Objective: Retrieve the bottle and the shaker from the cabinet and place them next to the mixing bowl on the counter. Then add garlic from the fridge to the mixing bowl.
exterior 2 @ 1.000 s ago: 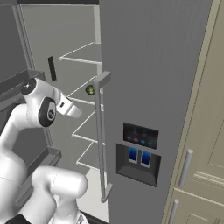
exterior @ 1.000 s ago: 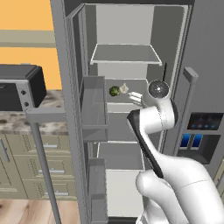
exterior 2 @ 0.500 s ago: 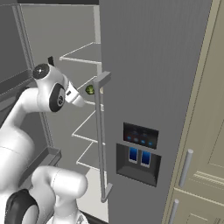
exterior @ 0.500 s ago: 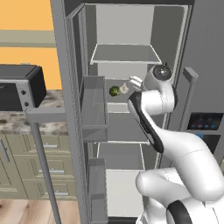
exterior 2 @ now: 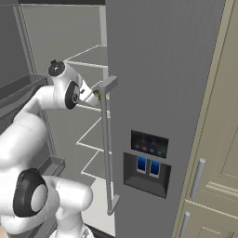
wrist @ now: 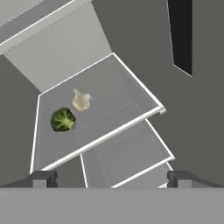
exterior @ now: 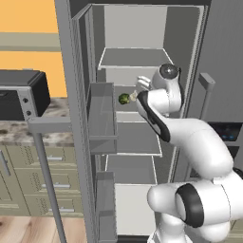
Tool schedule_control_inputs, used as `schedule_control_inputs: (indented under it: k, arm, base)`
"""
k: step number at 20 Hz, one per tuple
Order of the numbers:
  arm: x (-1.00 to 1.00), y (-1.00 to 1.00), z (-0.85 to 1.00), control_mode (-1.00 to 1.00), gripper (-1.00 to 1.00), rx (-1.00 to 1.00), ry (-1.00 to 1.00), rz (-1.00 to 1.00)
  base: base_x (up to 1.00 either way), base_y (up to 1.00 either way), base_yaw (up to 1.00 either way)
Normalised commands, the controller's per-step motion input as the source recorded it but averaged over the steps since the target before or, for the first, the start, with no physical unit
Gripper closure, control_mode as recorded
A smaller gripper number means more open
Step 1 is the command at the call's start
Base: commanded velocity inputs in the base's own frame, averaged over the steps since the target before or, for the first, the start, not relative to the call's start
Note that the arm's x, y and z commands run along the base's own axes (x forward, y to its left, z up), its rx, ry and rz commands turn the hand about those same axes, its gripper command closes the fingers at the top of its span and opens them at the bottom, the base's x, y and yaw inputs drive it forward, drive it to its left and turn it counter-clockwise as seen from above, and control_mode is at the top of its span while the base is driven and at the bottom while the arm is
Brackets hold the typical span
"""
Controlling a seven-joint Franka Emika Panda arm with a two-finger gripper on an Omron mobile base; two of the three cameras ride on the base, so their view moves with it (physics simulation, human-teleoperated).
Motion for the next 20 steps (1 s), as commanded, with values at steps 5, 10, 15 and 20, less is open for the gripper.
schedule_control_inputs:
  k: [5, 10, 15, 20]
  arm:
    - [0.53, 0.0, -0.09, -1.0, -1.0, 0.0, 0.0, 0.0]
    - [0.45, 0.0, -0.34, -1.0, -1.0, 0.0, 0.03, 0.0]
    - [0.47, 0.0, -0.29, -1.0, -1.0, 0.0, 0.04, 0.0]
    - [0.56, -0.01, -0.16, -1.0, -1.0, 0.0, 0.04, 0.0]
  base:
    - [0.0, 0.0, 0.0]
    - [0.0, 0.0, 0.0]
    - [0.0, 0.0, 0.0]
    - [0.0, 0.0, 0.0]
